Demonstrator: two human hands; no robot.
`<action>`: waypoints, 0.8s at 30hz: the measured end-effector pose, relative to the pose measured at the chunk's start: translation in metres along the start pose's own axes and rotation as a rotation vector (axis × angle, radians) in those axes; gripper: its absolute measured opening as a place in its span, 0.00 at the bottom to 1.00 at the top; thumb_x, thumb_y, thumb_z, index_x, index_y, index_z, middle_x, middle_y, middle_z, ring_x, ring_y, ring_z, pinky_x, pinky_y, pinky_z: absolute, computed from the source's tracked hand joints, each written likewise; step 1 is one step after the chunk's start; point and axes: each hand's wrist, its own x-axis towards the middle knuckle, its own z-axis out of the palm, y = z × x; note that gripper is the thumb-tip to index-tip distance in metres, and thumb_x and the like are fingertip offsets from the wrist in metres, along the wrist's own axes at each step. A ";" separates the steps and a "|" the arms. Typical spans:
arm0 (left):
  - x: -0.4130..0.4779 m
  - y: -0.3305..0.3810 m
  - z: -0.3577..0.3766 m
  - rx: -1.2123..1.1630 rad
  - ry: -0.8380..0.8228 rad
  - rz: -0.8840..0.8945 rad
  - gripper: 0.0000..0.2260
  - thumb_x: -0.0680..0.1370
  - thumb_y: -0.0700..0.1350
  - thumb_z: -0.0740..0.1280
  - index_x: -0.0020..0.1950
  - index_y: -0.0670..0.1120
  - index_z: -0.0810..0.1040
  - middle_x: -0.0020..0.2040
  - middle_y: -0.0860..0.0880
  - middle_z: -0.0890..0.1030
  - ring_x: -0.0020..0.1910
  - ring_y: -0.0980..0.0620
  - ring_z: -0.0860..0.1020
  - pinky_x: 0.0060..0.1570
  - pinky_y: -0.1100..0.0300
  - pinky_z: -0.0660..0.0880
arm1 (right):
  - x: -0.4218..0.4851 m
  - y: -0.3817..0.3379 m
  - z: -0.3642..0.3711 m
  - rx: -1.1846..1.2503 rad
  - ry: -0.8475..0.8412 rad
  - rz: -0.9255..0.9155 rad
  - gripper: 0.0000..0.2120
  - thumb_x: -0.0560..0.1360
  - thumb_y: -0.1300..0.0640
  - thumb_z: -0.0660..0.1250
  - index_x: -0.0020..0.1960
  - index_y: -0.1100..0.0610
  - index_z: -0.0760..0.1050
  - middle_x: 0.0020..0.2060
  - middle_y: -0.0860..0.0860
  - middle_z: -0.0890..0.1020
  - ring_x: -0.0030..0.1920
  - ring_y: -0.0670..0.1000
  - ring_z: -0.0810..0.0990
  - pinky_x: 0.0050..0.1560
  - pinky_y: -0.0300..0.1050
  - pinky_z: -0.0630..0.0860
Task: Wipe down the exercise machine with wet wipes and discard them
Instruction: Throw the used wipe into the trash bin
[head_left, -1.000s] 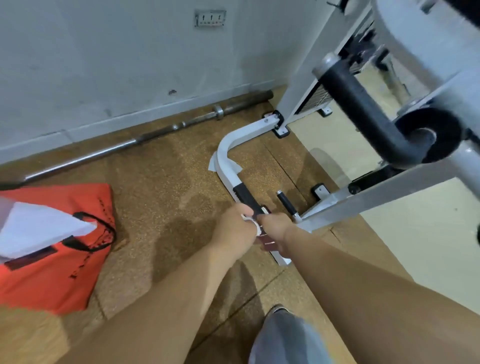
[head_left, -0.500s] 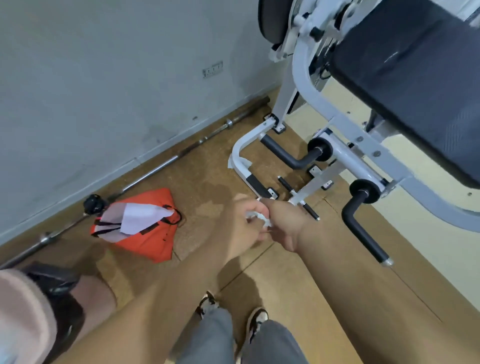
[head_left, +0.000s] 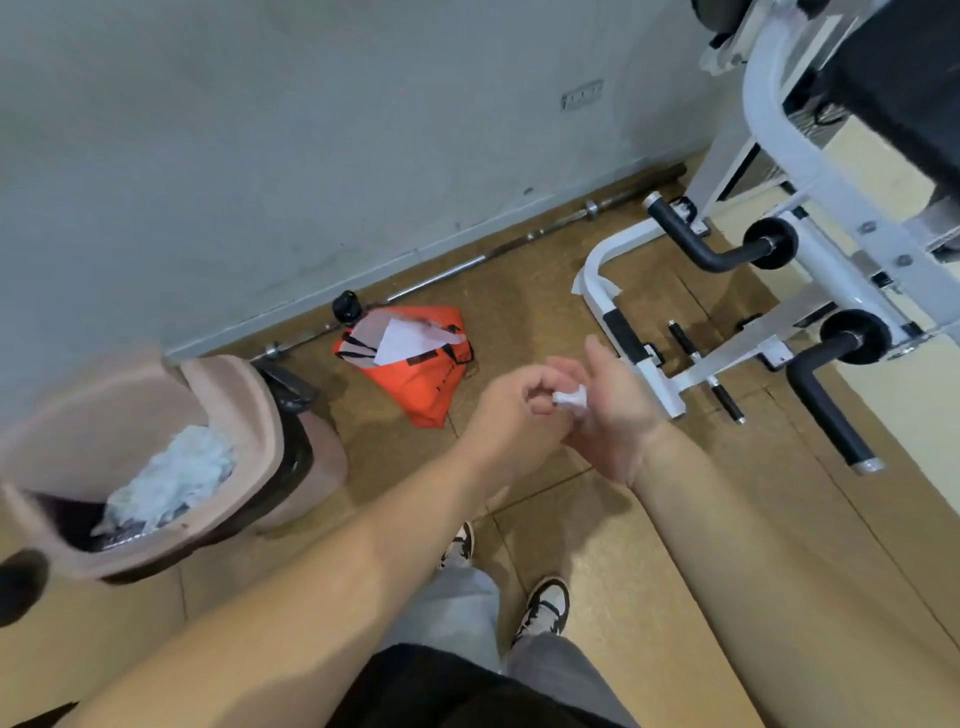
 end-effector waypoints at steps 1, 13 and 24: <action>-0.006 -0.003 -0.009 0.027 0.014 0.001 0.07 0.75 0.33 0.72 0.49 0.44 0.81 0.35 0.51 0.79 0.30 0.58 0.75 0.34 0.65 0.73 | -0.002 0.005 0.008 0.011 -0.047 0.015 0.33 0.84 0.33 0.52 0.75 0.58 0.69 0.63 0.61 0.83 0.59 0.58 0.86 0.60 0.56 0.79; -0.026 -0.071 -0.167 0.129 0.060 -0.047 0.08 0.74 0.27 0.64 0.47 0.39 0.77 0.26 0.54 0.75 0.21 0.62 0.70 0.24 0.70 0.65 | 0.031 0.097 0.155 -0.483 0.239 0.001 0.11 0.80 0.54 0.61 0.49 0.57 0.81 0.40 0.56 0.83 0.38 0.55 0.80 0.42 0.48 0.76; 0.014 -0.201 -0.373 0.570 -0.029 0.005 0.12 0.75 0.36 0.65 0.50 0.53 0.77 0.45 0.54 0.80 0.44 0.54 0.78 0.43 0.61 0.73 | 0.102 0.197 0.324 -0.464 0.279 0.074 0.07 0.79 0.54 0.62 0.49 0.56 0.77 0.38 0.56 0.78 0.34 0.53 0.73 0.34 0.44 0.68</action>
